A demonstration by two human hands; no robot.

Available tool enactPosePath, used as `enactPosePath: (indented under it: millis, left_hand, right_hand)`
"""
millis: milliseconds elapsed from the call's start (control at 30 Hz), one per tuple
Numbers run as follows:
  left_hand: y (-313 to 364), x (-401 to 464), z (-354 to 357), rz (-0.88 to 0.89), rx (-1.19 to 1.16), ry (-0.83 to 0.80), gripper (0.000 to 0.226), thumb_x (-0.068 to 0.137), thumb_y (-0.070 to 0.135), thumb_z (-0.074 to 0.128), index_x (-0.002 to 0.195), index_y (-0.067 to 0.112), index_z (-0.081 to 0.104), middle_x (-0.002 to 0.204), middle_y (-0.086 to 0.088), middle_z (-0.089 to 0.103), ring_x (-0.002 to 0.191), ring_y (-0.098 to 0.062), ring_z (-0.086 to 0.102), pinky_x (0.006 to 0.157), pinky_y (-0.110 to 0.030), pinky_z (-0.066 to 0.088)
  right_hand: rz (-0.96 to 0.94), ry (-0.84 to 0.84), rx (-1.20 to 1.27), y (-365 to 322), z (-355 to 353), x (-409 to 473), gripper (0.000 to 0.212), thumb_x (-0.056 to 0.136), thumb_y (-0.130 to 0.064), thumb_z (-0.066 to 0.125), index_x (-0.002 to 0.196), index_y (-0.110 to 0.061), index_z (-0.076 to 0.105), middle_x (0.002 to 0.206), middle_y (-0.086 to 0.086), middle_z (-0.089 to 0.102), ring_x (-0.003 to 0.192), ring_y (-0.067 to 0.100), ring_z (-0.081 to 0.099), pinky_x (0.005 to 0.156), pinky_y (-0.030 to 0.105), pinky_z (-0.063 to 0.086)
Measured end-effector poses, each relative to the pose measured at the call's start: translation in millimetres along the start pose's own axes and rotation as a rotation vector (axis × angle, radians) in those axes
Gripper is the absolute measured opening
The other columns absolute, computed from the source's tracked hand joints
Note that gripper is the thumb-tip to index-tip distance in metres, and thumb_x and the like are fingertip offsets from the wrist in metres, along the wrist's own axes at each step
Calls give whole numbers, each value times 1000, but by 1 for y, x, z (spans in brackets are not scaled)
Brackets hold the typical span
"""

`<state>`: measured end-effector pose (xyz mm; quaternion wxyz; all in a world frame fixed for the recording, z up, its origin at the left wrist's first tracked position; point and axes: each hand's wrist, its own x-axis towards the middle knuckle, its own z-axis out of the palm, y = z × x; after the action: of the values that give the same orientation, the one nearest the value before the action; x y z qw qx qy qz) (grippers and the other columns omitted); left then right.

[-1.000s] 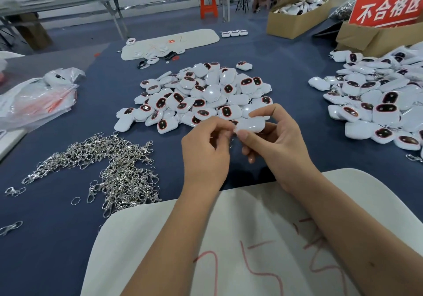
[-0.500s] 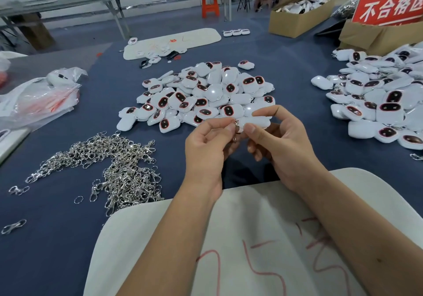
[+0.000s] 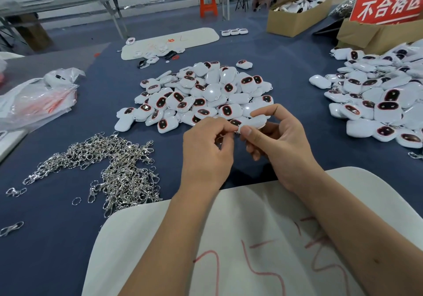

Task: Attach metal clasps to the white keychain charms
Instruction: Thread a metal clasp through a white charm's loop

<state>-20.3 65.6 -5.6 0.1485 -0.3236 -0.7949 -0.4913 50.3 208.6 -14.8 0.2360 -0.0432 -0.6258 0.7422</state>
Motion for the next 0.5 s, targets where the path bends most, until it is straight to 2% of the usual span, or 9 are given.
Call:
enactPosePath:
  millis: [67, 133, 200, 267, 300, 400, 500]
  left_hand:
    - [-1, 1, -1, 29, 51, -4, 15, 88, 2, 68, 89, 15, 77, 84, 7, 70, 81, -8, 62, 73, -22, 49]
    - [0, 0, 2, -90, -56, 45, 15, 89, 3, 69, 90, 15, 78, 84, 7, 73, 80, -8, 65, 73, -21, 51]
    - [5, -1, 6, -362, -356, 78, 14, 92, 2, 68, 94, 12, 77, 81, 3, 75, 75, -9, 68, 74, -22, 54]
    - [10, -3, 9, -620, -695, 16, 11, 96, 4, 63, 101, 6, 73, 80, -3, 74, 74, -13, 66, 75, -26, 54]
    - [11, -3, 10, -691, -813, -33, 12, 98, 6, 62, 104, 3, 72, 82, -6, 73, 76, -14, 65, 76, -28, 54]
    - [11, -2, 7, -754, -978, -111, 15, 100, 9, 60, 108, 0, 69, 87, -11, 70, 84, -21, 61, 80, -30, 52]
    - [10, 0, 5, -775, -1029, -72, 11, 100, 6, 59, 101, 4, 70, 85, -10, 71, 77, -18, 63, 72, -25, 55]
  right_hand:
    - [-5, -1, -17, 1, 0, 0, 33, 90, -16, 83, 113, -12, 60, 81, 17, 74, 61, 21, 63, 52, 26, 51]
    - [-9, -4, -6, 1, 1, 0, 32, 89, -15, 82, 112, -13, 60, 83, 18, 75, 62, 20, 64, 53, 26, 52]
    - [-8, -6, 16, 0, 1, 1, 32, 87, -16, 81, 112, -15, 60, 82, 18, 75, 63, 19, 65, 54, 24, 52]
    - [0, -3, 45, -2, 1, 1, 33, 86, -16, 80, 112, -15, 61, 75, 13, 73, 62, 17, 65, 54, 23, 51]
    - [6, -1, 59, -2, 1, 1, 33, 85, -16, 80, 113, -16, 61, 72, 11, 72, 61, 16, 65, 53, 22, 50]
    - [15, 6, 79, -2, 0, 2, 35, 84, -16, 80, 114, -16, 61, 70, 9, 70, 63, 18, 65, 54, 23, 50]
    - [12, -13, 51, -1, 1, 2, 33, 86, -13, 80, 113, -15, 61, 74, 9, 71, 64, 19, 65, 53, 25, 51]
